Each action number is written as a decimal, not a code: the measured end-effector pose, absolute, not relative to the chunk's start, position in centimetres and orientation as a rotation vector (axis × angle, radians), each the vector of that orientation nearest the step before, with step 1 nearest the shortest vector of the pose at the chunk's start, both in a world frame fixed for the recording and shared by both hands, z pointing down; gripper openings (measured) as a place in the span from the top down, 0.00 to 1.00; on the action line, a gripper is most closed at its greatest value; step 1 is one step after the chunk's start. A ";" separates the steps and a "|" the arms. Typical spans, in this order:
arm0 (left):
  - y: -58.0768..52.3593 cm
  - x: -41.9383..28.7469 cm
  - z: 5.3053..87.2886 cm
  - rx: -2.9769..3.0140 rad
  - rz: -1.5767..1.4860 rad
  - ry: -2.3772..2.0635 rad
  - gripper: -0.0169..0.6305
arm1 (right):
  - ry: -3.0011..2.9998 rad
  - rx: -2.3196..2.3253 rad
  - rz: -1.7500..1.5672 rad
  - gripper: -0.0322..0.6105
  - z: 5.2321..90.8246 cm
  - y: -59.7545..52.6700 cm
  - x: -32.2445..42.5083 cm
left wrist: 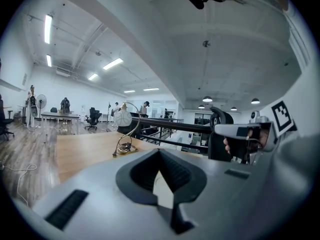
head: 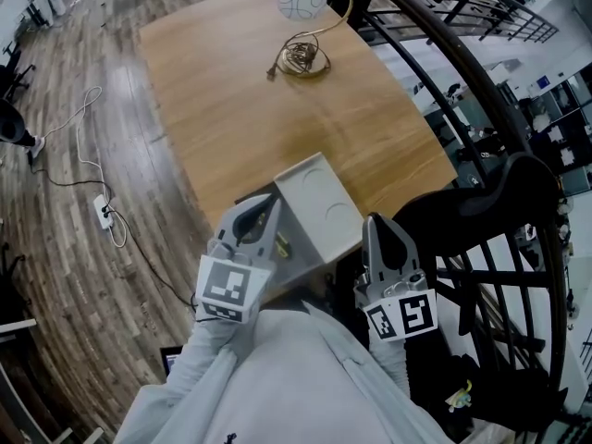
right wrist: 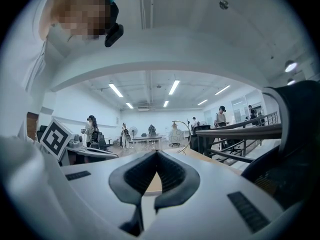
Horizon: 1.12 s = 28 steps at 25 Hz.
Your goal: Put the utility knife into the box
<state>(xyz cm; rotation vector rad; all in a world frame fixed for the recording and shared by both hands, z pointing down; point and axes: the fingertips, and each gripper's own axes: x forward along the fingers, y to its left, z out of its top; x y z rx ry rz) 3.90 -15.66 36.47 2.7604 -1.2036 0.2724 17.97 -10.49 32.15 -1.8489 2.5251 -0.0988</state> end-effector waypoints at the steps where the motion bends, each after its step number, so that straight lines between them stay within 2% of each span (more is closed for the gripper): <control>1: -15.6 3.8 36.4 2.759 0.271 -1.207 0.95 | 2.526 -1.848 -0.097 0.92 32.1 -10.5 17.9; 28: -14.8 4.1 38.2 2.719 0.344 -1.167 0.95 | 2.587 -1.838 -0.151 0.92 34.0 -10.1 17.5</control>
